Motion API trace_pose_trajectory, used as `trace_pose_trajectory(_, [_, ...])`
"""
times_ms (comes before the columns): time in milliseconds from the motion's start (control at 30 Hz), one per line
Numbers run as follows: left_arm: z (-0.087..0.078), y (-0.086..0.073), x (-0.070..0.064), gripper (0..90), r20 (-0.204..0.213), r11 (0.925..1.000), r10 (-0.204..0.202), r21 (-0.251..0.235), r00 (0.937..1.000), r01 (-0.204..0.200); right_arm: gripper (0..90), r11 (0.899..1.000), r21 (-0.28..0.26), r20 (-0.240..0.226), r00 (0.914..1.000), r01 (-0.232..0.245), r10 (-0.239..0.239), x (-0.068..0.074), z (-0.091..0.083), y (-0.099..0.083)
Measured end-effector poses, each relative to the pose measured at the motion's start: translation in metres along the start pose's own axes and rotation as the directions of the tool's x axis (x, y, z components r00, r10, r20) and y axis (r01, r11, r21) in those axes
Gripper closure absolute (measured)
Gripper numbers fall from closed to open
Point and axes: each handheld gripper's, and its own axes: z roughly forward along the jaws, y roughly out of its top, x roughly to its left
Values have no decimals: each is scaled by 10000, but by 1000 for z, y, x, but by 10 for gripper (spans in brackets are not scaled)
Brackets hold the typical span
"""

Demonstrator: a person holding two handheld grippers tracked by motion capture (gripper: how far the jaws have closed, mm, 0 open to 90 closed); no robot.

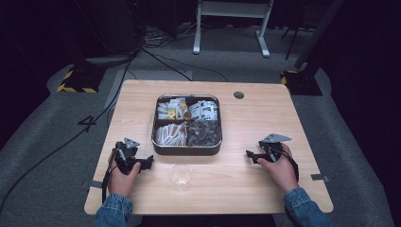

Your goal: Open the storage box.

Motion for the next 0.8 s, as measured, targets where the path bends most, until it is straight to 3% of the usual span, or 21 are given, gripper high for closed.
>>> trace_pose_trajectory(233, [0, 0, 0, 0, 18, 10000, 7, -11, 10000, -7, 212, 10000, 37, -6, 10000, -14, 14, 2, 1, 1])
trace_pose_trajectory(367, [-1, -1, 3, 0, 267, 9997, 261, 9, 9993, -262, 211, 10000, 34, 74, 9999, -94, 94, 3, 2, 1])
trace_pose_trajectory(500, [-1, -1, 3, 0, 274, 9996, 268, 24, 9993, -269, 262, 9999, 40, 22, 10000, -93, 93, 5, 3, 3])
trace_pose_trajectory(533, [-1, -1, 3, 0, 294, 9995, 315, 22, 9991, -316, 334, 9998, 198, -513, 9986, -81, 91, 6, 3, 8])
trace_pose_trajectory(600, [-1, -1, 3, 0, 305, 9995, 324, 22, 9990, -325, 348, 9996, 181, -1071, 9940, -200, 218, 9, 2, 13])
trace_pose_trajectory(800, [1, 1, 4, 0, 320, 9993, 361, 0, 9988, -362, 354, 9999, -35, -1122, 9936, 153, -156, 18, -8, 36])
